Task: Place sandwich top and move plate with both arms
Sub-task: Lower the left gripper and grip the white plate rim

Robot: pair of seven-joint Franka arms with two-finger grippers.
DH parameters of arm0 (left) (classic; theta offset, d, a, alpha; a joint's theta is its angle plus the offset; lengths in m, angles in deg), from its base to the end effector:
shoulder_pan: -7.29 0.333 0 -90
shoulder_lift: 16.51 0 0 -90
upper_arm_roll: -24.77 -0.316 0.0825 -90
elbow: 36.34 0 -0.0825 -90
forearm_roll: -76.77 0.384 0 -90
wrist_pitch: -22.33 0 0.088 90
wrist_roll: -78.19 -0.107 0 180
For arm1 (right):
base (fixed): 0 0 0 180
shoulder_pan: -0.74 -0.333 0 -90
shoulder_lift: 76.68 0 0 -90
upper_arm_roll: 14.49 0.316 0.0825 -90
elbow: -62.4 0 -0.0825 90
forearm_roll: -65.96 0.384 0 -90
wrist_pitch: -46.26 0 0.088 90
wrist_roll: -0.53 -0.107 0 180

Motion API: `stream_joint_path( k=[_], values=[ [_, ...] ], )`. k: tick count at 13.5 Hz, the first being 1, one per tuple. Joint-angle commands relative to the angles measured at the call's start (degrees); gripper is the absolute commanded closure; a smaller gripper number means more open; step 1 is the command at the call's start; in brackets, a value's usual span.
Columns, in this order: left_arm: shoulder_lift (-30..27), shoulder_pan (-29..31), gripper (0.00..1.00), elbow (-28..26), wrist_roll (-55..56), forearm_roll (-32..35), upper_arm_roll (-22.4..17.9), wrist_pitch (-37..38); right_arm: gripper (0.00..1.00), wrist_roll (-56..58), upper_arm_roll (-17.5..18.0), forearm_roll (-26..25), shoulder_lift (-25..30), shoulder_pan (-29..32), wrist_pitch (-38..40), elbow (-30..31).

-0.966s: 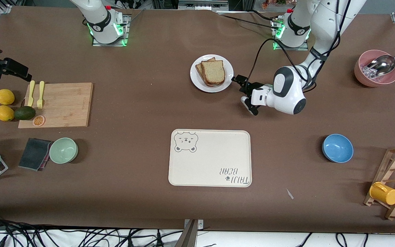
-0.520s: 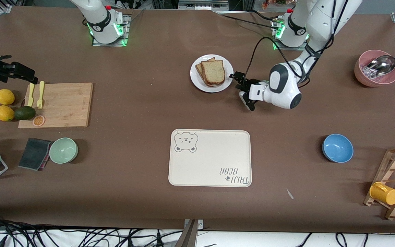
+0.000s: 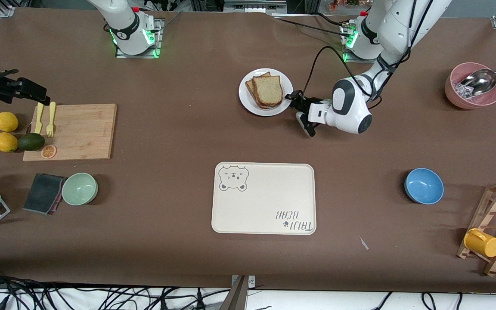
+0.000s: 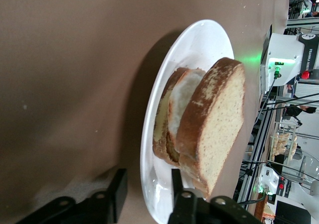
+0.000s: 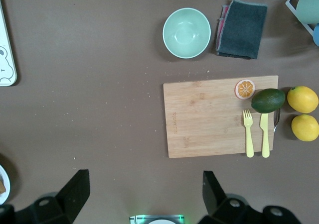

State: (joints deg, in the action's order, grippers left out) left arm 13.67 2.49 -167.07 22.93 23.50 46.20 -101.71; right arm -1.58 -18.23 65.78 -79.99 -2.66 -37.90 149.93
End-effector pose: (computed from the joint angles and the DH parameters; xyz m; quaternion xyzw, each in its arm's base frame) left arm 0.3947 -0.2506 0.1192 0.8422 -0.2712 -0.1922 0.4246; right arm 0.5607 -0.0026 0.6041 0.9981 -0.0215 -0.0581 0.0044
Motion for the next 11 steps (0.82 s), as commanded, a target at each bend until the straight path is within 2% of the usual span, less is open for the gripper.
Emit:
stream_joint_path(
  k=[1,4,11],
  values=[
    [0.58,-1.26,0.67,-0.67,-2.04,-3.85,0.37,-1.56,0.0,-0.18,0.05,-0.09,-0.04,-0.12,1.53,-1.3],
    [0.58,-2.14,1.0,-0.67,-2.13,-5.36,0.37,-1.56,0.0,0.44,-0.04,-0.09,-0.04,-0.12,1.45,-1.3],
    [0.32,0.75,1.0,1.61,-1.52,-5.36,0.45,0.19,0.0,-0.53,-0.04,-0.26,-0.83,-0.12,0.66,-1.04]
  ],
)
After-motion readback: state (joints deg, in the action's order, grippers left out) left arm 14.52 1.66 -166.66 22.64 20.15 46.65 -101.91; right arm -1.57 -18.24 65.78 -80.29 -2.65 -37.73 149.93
